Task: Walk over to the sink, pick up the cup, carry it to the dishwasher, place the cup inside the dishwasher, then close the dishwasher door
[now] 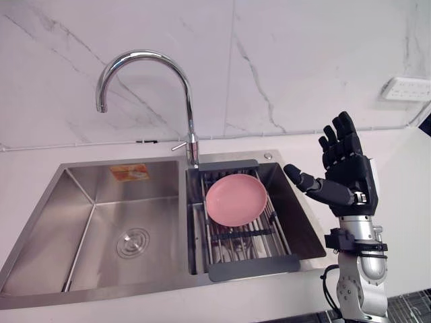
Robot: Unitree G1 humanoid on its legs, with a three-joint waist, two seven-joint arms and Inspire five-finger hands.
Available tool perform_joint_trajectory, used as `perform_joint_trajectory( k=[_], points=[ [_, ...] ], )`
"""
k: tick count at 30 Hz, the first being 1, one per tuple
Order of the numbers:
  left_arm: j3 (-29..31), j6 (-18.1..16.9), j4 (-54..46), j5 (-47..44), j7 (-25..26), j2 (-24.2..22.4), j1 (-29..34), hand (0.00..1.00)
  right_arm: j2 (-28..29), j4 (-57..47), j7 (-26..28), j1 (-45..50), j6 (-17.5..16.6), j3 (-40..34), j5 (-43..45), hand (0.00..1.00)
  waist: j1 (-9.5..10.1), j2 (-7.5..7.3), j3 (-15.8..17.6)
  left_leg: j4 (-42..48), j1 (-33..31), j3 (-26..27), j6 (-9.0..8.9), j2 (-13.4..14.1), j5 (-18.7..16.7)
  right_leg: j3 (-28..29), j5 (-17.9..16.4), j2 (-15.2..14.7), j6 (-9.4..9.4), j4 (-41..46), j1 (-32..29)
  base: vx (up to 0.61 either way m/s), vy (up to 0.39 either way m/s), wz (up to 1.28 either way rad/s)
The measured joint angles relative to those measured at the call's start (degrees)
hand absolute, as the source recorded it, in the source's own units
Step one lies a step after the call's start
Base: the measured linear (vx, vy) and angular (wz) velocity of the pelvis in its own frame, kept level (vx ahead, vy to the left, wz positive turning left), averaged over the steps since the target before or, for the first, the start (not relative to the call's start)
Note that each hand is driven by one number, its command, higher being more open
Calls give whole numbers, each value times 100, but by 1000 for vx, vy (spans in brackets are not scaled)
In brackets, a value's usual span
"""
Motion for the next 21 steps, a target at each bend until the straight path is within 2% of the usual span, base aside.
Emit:
perform_joint_trajectory(
  k=[4, 7, 11, 14, 17, 18, 21],
  points=[
    [0, 0, 2, 0, -2, 0, 1, 100, 0, 0, 0, 0, 0, 0, 0, 100, 4, 5, 0, 2, -7, -9, 0, -1, 0, -9, 0, -1, 0, 0, 2, 0, 0, 1],
    [73, 84, 7, -40, -239, 5, -6, 100, 1, -1, 33, 27, 8, 8, 115, 100, 13, 27, -12, 5, -16, -34, -7, 4, -5, -56, 0, -5, 0, -13, 24, 0, 0, 6],
    [325, 614, 92, -427, -905, 9, -89, 100, -3, -5, 111, 75, 121, 5, 182, 100, 8, 55, -52, -18, -13, -6, -22, 18, -14, -88, -2, 3, 0, -43, 24, 0, 0, -1],
    [479, 1197, 276, -583, -1296, 86, -235, 100, -314, -107, -49, 140, 279, 13, -774, 100, 9, 62, -145, -91, 16, 34, -20, 21, 10, -85, -1, 15, 0, -82, 19, 0, 0, 0],
    [532, 1666, 394, -677, -1744, 257, -436, 100, -1253, -462, -68, 70, 635, 146, -2299, 100, 11, 49, -154, -129, 63, 76, -32, 26, 25, -36, 7, 30, -1, -84, 12, -14, -2, -9],
    [529, 1774, 486, -688, -1852, 338, -512, 100, -1560, -592, -13, -44, 715, 229, -2822, 100, 8, 40, -160, -169, 91, 133, -46, 32, 34, 23, 19, 42, -7, -86, -7, -42, -6, -21],
    [494, 1878, 526, -685, -1900, 434, -554, 100, -1902, -866, 166, -344, 723, 259, -3703, 100, -12, 5, -201, -261, 146, 229, -78, 45, 55, 117, 25, 66, -12, -91, -36, -52, -15, -19]
  ],
)
